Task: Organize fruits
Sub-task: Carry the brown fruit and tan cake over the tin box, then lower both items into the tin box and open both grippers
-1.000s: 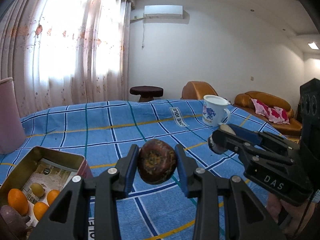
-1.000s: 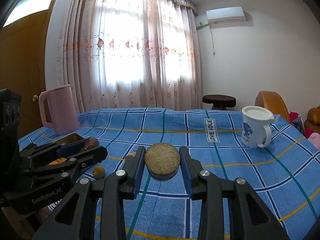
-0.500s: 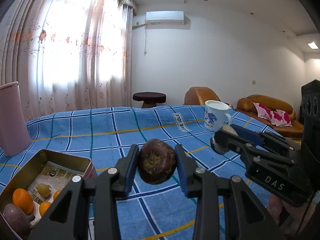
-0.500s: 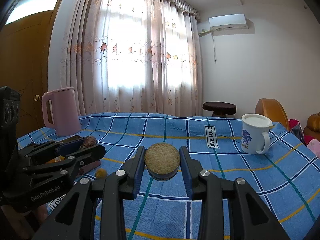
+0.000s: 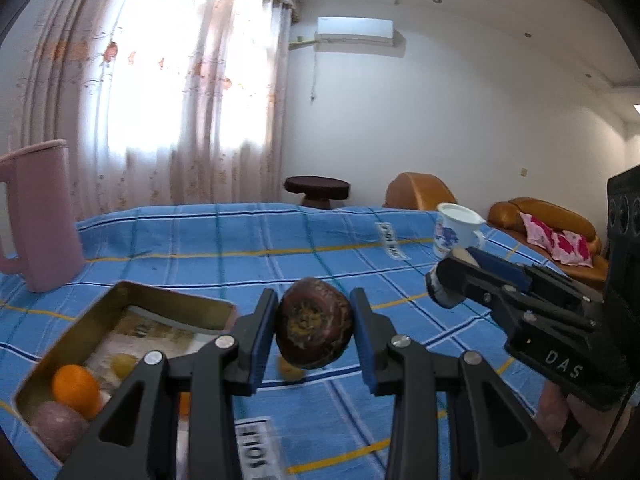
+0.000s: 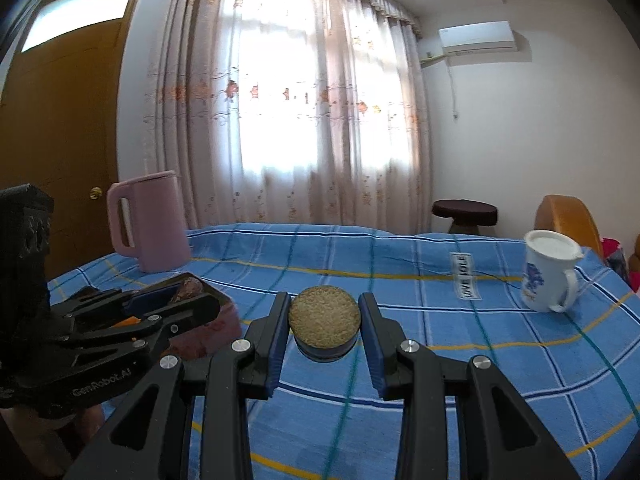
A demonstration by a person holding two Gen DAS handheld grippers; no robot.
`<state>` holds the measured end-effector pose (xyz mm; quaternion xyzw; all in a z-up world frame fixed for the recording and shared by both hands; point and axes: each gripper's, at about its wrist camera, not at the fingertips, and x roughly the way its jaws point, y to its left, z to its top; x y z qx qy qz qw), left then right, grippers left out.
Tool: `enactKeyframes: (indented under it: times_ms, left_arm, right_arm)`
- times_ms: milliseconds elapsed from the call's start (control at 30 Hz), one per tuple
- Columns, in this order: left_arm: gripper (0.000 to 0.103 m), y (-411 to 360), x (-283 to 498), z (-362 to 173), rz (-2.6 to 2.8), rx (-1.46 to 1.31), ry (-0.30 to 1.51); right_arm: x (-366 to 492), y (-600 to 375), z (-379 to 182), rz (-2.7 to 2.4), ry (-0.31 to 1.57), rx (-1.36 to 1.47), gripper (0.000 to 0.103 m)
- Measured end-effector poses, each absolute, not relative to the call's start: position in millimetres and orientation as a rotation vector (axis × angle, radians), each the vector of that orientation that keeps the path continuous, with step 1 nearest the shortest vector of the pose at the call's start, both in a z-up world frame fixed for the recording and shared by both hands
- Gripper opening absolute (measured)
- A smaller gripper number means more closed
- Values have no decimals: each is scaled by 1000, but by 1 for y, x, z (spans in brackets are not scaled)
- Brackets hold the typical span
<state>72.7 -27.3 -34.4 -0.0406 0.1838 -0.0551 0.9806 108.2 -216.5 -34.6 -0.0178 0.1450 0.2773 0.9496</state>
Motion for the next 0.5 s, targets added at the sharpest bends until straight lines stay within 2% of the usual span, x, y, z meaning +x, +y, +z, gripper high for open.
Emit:
enactKeyframes:
  times_ms: [500]
  left_arm:
    - [38,69,57,-35,53,-167,434]
  right_arm:
    - [103,-114,-22,764,311,-98,36]
